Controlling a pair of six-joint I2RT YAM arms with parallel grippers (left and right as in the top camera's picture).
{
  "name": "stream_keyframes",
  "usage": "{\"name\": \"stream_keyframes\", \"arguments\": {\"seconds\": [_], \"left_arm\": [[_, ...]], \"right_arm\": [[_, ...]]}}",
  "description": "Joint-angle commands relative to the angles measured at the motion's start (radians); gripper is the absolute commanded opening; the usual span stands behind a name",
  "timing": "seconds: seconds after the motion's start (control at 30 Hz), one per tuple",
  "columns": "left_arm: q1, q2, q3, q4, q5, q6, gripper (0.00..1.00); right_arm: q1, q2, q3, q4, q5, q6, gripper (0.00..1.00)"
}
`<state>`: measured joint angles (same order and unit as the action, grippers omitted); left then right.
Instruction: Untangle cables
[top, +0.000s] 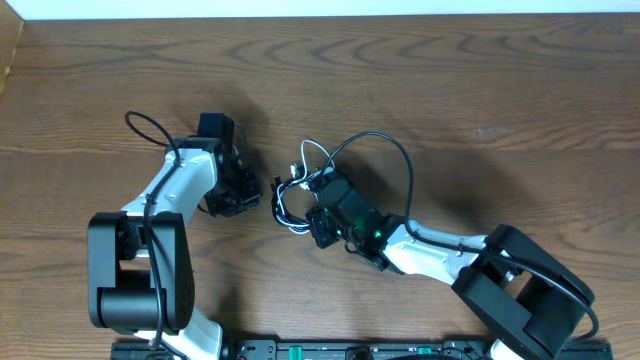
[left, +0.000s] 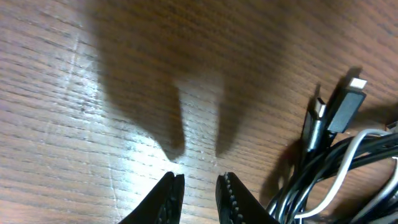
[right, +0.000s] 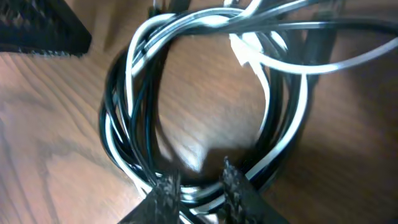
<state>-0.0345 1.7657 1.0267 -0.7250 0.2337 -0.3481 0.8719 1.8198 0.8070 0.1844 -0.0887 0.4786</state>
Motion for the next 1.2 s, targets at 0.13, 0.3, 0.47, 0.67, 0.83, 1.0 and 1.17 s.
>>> {"name": "stream_keyframes", "arguments": {"seconds": [0.13, 0.3, 0.47, 0.67, 0.83, 1.0, 1.17], "left_arm": [[0.002, 0.005, -0.008, -0.003, 0.001, -0.016, 0.24], [0.002, 0.005, -0.008, -0.003, 0.001, -0.016, 0.24], [0.002, 0.005, -0.008, -0.003, 0.001, -0.016, 0.24], [0.002, 0.005, -0.008, -0.003, 0.002, -0.016, 0.24], [0.002, 0.005, -0.008, -0.003, 0.002, -0.016, 0.24], [0.002, 0.005, -0.008, -0.003, 0.002, -0.016, 0.24], [0.002, 0.005, -0.008, -0.003, 0.002, -0.016, 0.24]], "right_arm": [[0.019, 0.011, -0.001, -0.191, -0.016, -0.016, 0.15], [0.018, 0.011, -0.001, -0.327, -0.020, -0.017, 0.12], [-0.001, 0.011, 0.050, -0.459, -0.064, -0.074, 0.12], [-0.009, 0.011, 0.249, -0.761, -0.075, -0.246, 0.18], [-0.006, 0.011, 0.354, -0.805, -0.075, -0.257, 0.22], [-0.006, 0.011, 0.353, -0.704, -0.076, -0.134, 0.21], [0.010, 0.013, 0.352, -0.595, -0.075, -0.108, 0.22]]}}
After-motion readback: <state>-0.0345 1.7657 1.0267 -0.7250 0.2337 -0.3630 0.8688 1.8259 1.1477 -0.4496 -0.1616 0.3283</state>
